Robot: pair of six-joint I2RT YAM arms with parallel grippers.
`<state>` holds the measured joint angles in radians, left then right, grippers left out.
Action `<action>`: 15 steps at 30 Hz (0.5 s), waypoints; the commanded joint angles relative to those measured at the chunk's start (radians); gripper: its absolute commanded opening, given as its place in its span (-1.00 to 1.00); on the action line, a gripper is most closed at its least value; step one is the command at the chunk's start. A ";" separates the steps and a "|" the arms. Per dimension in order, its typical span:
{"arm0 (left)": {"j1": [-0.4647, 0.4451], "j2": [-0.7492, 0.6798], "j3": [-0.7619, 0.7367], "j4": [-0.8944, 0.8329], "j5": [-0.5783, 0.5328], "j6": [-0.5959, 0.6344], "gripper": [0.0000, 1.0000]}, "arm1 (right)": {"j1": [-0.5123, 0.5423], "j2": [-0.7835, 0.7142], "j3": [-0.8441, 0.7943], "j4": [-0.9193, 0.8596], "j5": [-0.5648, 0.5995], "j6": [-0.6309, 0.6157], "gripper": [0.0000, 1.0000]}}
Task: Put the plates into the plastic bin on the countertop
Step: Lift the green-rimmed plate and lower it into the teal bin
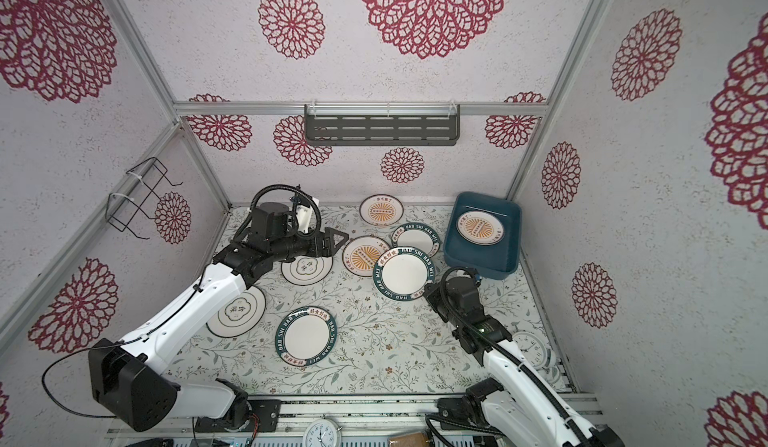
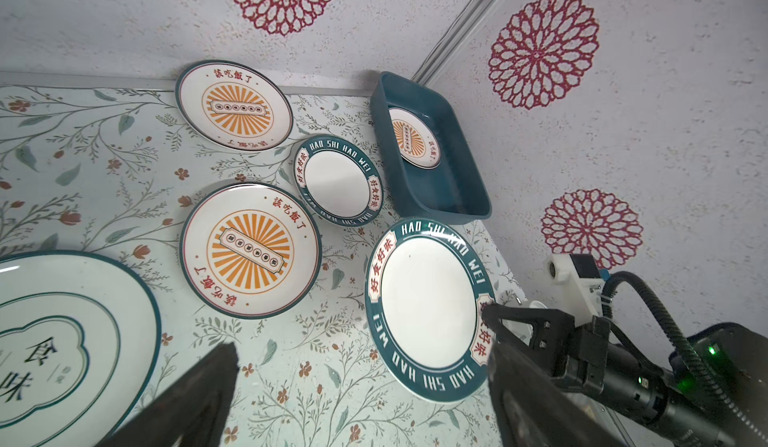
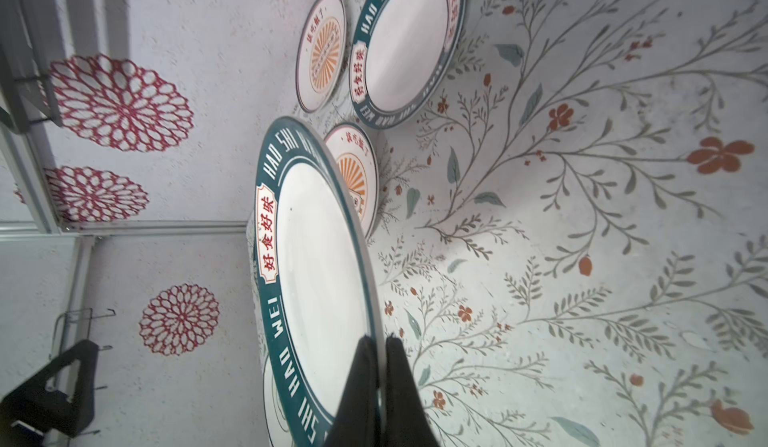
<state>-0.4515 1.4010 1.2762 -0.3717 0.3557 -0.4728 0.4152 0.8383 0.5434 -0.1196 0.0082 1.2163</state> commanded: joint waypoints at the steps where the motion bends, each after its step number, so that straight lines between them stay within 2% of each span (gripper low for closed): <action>1: 0.003 -0.017 -0.011 0.031 0.044 0.003 0.94 | -0.029 0.012 0.081 0.070 0.059 0.043 -1.00; 6: 0.000 -0.008 -0.003 0.029 0.035 0.007 0.94 | -0.075 0.098 0.158 0.071 0.089 0.039 -1.00; 15: -0.009 0.063 0.031 0.104 0.014 -0.011 0.94 | -0.211 0.253 0.279 0.120 0.011 -0.007 -1.00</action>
<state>-0.4549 1.4193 1.2804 -0.3321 0.3752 -0.4763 0.2352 1.0878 0.7597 -0.0750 0.0425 1.2289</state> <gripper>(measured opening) 0.971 0.069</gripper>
